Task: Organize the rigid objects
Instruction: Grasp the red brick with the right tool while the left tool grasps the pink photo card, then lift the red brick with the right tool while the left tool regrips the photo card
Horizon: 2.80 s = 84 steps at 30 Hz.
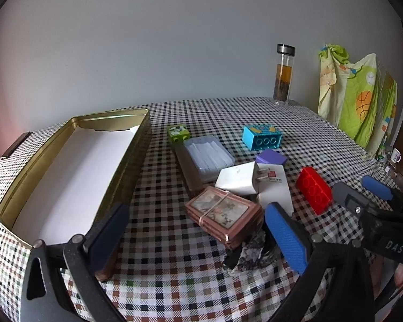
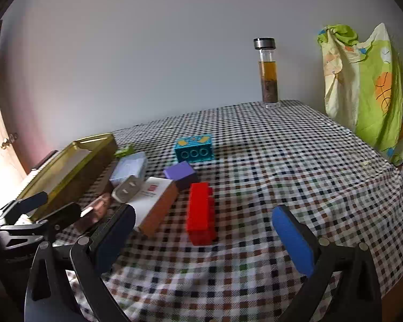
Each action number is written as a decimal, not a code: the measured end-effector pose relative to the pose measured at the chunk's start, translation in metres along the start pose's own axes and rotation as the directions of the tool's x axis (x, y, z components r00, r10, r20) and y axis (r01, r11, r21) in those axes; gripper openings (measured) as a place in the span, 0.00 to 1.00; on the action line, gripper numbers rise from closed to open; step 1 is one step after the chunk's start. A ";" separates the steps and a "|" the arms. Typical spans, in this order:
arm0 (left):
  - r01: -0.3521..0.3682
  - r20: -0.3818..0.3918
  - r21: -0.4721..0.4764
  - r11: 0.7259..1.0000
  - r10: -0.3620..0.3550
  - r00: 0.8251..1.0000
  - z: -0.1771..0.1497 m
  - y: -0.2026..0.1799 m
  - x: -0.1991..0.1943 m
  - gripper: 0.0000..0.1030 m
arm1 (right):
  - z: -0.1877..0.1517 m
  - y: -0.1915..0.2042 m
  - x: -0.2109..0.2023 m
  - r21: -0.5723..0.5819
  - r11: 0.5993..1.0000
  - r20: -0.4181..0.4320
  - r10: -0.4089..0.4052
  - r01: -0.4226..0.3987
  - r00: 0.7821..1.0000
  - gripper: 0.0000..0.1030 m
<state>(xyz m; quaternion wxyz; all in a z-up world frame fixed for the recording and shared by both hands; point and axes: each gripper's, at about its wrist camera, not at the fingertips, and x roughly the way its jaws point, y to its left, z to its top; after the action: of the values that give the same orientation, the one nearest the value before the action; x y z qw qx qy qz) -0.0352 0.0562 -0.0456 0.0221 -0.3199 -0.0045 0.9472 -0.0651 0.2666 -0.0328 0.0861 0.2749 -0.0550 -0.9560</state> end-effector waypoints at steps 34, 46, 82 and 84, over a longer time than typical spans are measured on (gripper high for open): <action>0.075 -0.075 -0.042 0.996 -0.078 0.994 -0.003 0.008 0.031 0.36 | 0.002 0.014 0.061 -0.107 0.990 -0.265 0.062 -0.093 0.962 0.30; 0.098 -0.042 -0.039 0.994 -0.100 0.994 -0.001 0.012 0.026 0.26 | 0.000 0.015 0.054 -0.114 0.989 -0.214 0.067 -0.093 0.975 0.24; 0.055 -0.007 -0.009 0.998 -0.055 0.998 -0.006 0.011 0.022 0.41 | -0.001 0.015 0.032 -0.141 0.987 -0.069 0.069 -0.079 0.995 0.24; 0.049 0.011 -0.008 0.999 -0.049 0.999 -0.006 0.011 0.019 0.41 | -0.001 0.015 0.029 -0.143 0.987 -0.052 0.070 -0.076 0.996 0.24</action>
<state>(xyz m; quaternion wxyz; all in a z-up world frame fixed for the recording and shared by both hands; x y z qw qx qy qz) -0.0466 0.0462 -0.0623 0.0441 -0.3146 -0.0162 0.9481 -0.0869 0.2456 -0.0468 0.1422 0.2879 0.0067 -0.9470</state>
